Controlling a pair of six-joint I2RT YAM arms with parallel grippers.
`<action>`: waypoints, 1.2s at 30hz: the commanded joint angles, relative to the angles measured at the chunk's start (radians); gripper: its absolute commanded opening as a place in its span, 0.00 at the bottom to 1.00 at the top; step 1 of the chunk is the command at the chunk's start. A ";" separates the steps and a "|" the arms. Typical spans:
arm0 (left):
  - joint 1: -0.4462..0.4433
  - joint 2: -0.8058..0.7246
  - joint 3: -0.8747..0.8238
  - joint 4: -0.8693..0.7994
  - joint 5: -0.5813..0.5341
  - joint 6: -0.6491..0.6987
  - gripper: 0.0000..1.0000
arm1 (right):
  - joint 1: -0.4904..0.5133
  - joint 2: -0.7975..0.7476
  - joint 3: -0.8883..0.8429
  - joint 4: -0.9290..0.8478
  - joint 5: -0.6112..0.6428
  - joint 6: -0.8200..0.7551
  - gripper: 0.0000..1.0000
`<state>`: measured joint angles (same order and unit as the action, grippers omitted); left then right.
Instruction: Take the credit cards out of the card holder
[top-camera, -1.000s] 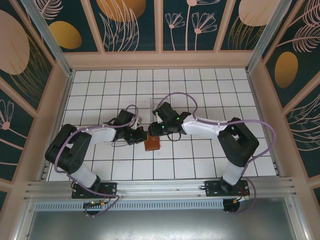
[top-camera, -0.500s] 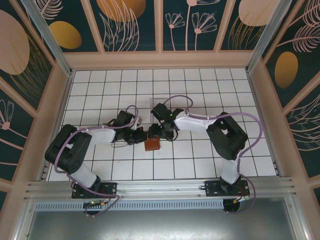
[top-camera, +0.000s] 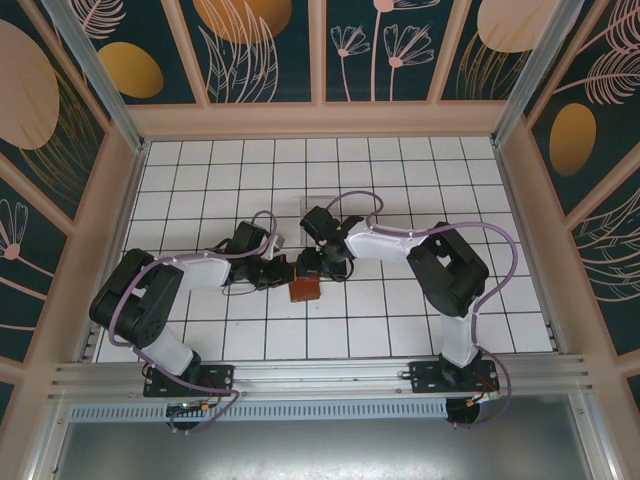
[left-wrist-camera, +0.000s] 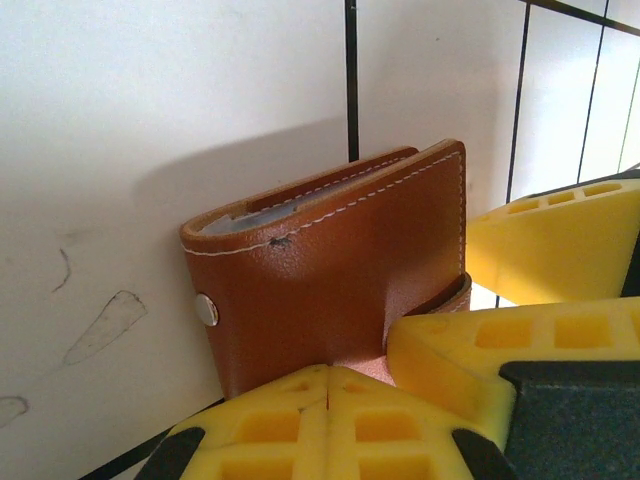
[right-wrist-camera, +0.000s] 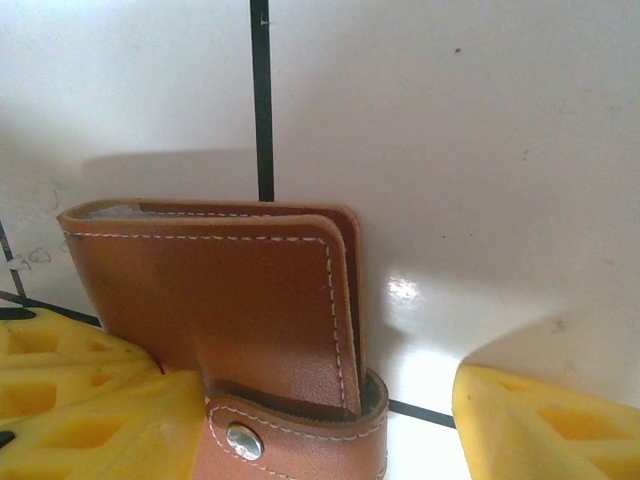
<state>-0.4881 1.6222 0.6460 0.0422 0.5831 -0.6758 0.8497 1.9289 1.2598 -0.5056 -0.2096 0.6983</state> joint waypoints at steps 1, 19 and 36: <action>-0.007 0.053 -0.041 -0.130 -0.079 0.042 0.00 | 0.024 0.059 0.033 -0.068 0.029 0.024 0.66; -0.007 0.115 -0.004 -0.255 -0.245 0.108 0.00 | 0.027 0.021 0.077 -0.195 0.182 0.029 0.29; -0.007 0.162 0.006 -0.298 -0.335 0.120 0.00 | 0.009 -0.061 0.042 -0.232 0.220 0.041 0.27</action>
<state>-0.5018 1.6730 0.7208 -0.0490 0.5465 -0.5861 0.8780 1.9285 1.3239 -0.5964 -0.0776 0.7395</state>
